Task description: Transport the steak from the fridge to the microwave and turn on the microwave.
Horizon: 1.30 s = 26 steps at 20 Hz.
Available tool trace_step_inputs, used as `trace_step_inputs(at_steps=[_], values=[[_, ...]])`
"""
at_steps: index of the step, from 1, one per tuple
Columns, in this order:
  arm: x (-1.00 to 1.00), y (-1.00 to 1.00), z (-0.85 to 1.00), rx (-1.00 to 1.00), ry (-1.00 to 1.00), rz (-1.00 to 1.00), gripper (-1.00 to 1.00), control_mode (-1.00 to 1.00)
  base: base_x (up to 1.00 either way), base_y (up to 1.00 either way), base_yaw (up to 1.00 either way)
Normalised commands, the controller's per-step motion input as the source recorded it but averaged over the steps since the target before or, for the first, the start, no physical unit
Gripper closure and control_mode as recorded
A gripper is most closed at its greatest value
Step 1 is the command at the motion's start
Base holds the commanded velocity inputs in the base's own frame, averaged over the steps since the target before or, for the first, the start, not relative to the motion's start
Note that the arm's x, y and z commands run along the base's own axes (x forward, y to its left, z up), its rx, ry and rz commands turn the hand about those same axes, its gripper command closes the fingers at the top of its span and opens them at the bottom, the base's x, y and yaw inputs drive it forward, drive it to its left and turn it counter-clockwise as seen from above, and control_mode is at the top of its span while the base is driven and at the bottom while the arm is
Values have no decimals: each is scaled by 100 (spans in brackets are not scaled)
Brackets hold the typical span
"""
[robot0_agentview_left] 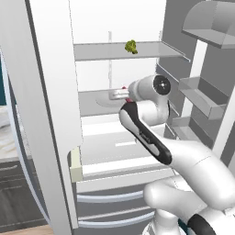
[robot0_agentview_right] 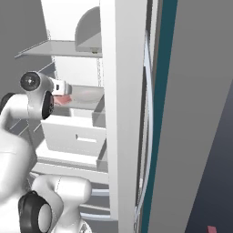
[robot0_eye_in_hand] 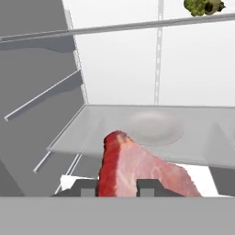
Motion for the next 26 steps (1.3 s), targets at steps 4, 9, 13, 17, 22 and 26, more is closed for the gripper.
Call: trace_step_inputs(at_steps=[4, 9, 13, 17, 22, 26], values=[[-48, -3, 8, 0, 3, -1, 100, -100, 0, 0, 0], [-55, -6, 1, 0, 0, -3, 100, -100, 0, 0, 0], [-57, -6, 0, 0, 0, -2, 100, -100, 0, 0, 0], [-52, -8, 0, 0, 0, -2, 100, -100, 0, 0, 0], [-43, -11, 0, 0, 0, -2, 100, -100, 0, 0, 0], [-40, -13, 0, 0, 0, 0, 100, -100, 0, 0, 0]])
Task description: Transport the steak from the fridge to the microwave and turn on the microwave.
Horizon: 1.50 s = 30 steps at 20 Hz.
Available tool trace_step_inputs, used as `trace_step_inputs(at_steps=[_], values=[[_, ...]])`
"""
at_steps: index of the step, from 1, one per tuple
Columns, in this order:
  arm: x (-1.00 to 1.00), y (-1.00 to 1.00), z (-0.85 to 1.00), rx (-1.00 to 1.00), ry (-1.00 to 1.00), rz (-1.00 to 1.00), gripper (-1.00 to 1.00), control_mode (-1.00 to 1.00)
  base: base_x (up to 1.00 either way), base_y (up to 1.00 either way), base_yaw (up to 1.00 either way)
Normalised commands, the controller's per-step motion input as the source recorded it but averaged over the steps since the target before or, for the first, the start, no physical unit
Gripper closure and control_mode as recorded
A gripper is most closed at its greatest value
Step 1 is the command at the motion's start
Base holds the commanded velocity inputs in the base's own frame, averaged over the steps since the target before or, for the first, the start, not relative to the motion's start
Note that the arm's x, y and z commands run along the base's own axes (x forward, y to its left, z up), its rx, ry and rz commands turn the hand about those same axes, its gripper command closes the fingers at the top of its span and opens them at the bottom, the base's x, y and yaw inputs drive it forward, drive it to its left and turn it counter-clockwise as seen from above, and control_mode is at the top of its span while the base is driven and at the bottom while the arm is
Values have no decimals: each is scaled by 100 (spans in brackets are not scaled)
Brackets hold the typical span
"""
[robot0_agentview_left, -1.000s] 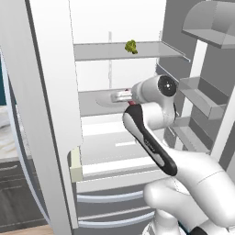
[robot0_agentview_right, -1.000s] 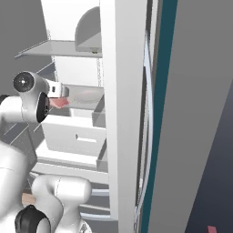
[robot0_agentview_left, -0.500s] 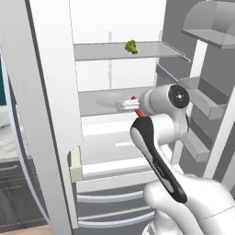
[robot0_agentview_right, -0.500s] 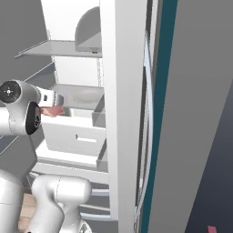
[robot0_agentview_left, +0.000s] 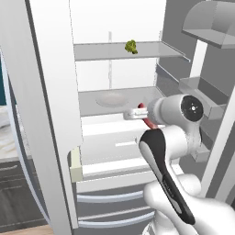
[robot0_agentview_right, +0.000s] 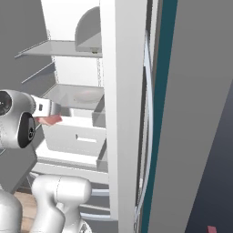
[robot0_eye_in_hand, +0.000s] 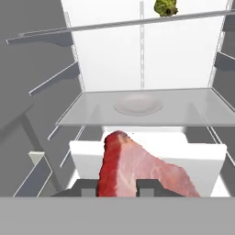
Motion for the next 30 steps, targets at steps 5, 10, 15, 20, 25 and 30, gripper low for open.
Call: trace_step_inputs(at_steps=[5, 10, 15, 20, 25, 30], values=[[-37, -6, 0, 0, 0, 0, 100, -100, 0, 0, 0], [-39, -2, 0, 0, 0, -1, 100, -100, 0, 0, 0], [-14, 0, 0, 0, 0, 0, 100, -100, 0, 0, 0], [0, 0, 0, 0, 0, 0, 100, -100, 0, 0, 0], [0, 0, 0, 0, 0, 0, 100, -100, 0, 0, 0], [0, 0, 0, 0, 0, 0, 100, -100, 0, 0, 0]])
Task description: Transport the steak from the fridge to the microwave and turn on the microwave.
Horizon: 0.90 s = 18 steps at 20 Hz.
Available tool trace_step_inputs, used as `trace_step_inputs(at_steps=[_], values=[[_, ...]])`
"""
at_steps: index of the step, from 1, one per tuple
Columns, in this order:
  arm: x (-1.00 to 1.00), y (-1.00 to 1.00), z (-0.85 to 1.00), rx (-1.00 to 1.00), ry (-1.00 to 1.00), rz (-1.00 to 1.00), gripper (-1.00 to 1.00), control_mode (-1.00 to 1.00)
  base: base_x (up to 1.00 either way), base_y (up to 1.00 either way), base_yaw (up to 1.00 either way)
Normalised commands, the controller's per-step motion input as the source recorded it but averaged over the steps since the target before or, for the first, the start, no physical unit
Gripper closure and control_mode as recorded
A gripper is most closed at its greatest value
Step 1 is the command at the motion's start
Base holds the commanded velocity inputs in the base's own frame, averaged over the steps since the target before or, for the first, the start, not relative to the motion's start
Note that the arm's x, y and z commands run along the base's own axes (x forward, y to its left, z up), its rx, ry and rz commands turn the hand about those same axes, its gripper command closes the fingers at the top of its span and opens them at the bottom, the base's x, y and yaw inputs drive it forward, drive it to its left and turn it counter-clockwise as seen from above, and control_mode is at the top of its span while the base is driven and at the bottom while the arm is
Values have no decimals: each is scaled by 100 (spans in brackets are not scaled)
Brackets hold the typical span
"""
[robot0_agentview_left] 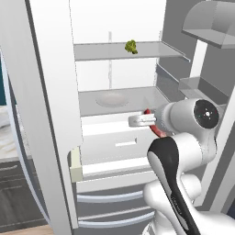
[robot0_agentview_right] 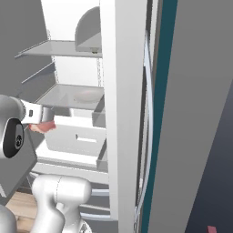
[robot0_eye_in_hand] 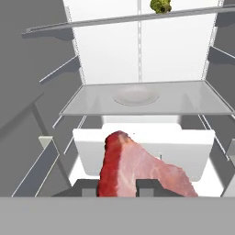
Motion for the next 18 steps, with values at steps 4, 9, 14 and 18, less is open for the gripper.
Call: trace_step_inputs(at_steps=[4, 9, 14, 18], values=[[0, 0, 0, 0, 0, 0, 100, -100, 0, 0, 0], [0, 0, 0, 0, 0, 0, 100, -100, 0, 0, 0], [0, 0, 0, 0, 0, 0, 100, 100, 0, 0, 0], [0, 0, 0, 0, 0, 0, 100, 100, 0, 0, 0]])
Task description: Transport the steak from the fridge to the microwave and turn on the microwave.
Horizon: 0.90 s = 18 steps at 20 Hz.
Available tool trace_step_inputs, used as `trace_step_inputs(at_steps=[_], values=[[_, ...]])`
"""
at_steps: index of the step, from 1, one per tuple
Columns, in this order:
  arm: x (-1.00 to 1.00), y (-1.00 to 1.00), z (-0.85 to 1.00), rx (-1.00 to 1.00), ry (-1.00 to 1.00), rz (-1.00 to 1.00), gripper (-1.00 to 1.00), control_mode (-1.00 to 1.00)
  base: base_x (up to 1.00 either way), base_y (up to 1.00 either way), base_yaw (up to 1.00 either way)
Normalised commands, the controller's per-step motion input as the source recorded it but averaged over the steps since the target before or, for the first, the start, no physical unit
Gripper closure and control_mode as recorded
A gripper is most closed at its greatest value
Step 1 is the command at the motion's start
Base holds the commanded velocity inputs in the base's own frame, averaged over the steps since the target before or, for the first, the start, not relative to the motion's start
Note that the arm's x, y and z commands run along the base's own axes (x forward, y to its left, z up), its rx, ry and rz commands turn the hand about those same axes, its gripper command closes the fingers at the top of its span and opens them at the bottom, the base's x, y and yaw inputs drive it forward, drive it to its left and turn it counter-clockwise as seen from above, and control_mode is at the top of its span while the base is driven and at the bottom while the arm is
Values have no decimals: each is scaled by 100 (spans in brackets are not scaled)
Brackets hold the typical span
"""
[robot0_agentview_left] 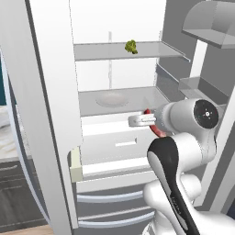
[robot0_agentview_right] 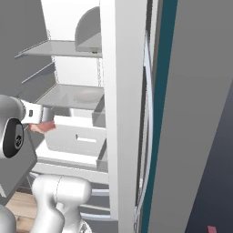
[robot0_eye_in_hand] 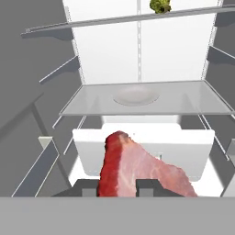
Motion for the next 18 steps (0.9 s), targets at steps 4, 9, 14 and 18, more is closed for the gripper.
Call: trace_step_inputs(at_steps=[4, 9, 14, 18], values=[[0, 0, 0, 0, 0, 0, 100, 100, -5, 0, 0], [0, 0, 0, 0, 0, 0, 100, 100, -50, 0, 0], [0, 0, 0, 0, 0, 0, 100, 100, -68, 0, -5], [0, 0, 0, 0, 0, 0, 100, 100, -62, 0, -7]])
